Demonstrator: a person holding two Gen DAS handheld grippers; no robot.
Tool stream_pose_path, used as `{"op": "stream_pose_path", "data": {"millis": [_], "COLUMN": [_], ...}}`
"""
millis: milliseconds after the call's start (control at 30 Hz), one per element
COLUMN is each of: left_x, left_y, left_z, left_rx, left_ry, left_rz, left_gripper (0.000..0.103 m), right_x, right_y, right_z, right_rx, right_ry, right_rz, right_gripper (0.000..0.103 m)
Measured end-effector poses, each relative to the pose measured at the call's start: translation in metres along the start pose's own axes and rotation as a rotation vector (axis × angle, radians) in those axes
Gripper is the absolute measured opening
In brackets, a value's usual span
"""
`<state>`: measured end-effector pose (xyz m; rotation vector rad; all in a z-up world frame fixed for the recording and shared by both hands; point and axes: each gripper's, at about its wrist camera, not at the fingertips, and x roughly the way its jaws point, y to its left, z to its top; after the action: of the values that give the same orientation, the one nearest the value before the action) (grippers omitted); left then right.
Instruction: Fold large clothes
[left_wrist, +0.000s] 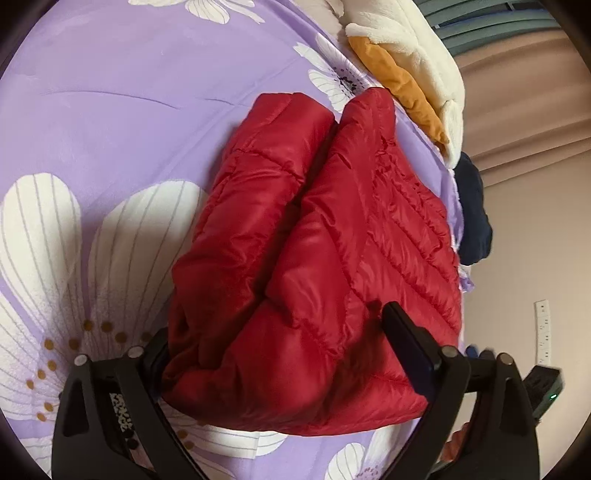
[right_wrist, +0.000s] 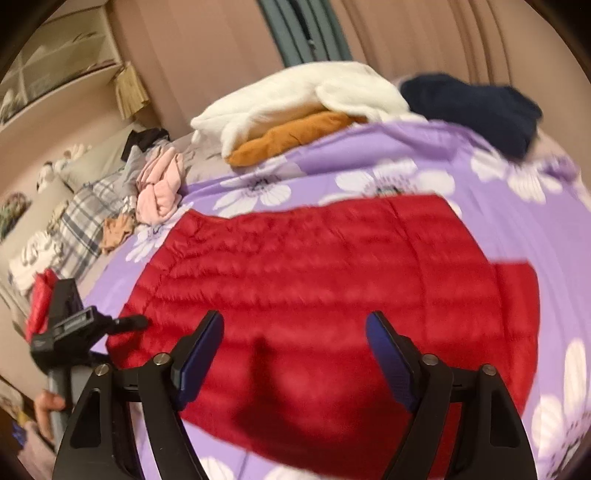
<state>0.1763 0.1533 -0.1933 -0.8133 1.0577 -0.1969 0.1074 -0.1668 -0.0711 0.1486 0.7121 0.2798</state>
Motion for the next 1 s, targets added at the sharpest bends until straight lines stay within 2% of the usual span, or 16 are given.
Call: {"op": "stream_pose_path", "data": {"millis": [67, 133, 233, 500, 733, 833, 1000], "left_x": [-0.001, -0.001, -0.001, 0.001, 0.001, -0.001, -0.009], "left_y": [0.000, 0.000, -0.007, -0.016, -0.019, -0.026, -0.033], "left_z": [-0.001, -0.001, -0.002, -0.003, -0.006, -0.008, -0.012], "left_rx": [0.004, 0.009, 0.038, 0.099, 0.125, 0.150, 0.187], "left_ry": [-0.007, -0.014, -0.024, -0.038, -0.048, -0.076, -0.116], "left_rz": [0.024, 0.052, 0.094, 0.145, 0.171, 0.187, 0.202], "left_gripper": [0.088, 0.084, 0.081, 0.081, 0.080, 0.072, 0.064], "right_x": [0.010, 0.020, 0.030, 0.059, 0.064, 0.067, 0.070], "right_y": [0.007, 0.010, 0.013, 0.010, 0.012, 0.011, 0.013], "right_z": [0.005, 0.007, 0.006, -0.006, -0.008, -0.008, -0.007], "right_rx": [-0.011, -0.004, 0.003, -0.004, -0.018, -0.017, -0.020], "right_ry": [0.011, 0.030, 0.043, 0.107, 0.129, 0.135, 0.142], "right_rz": [-0.010, -0.010, -0.014, -0.044, -0.055, -0.057, -0.071], "right_gripper": [0.068, 0.054, 0.048, 0.045, 0.045, 0.045, 0.045]}}
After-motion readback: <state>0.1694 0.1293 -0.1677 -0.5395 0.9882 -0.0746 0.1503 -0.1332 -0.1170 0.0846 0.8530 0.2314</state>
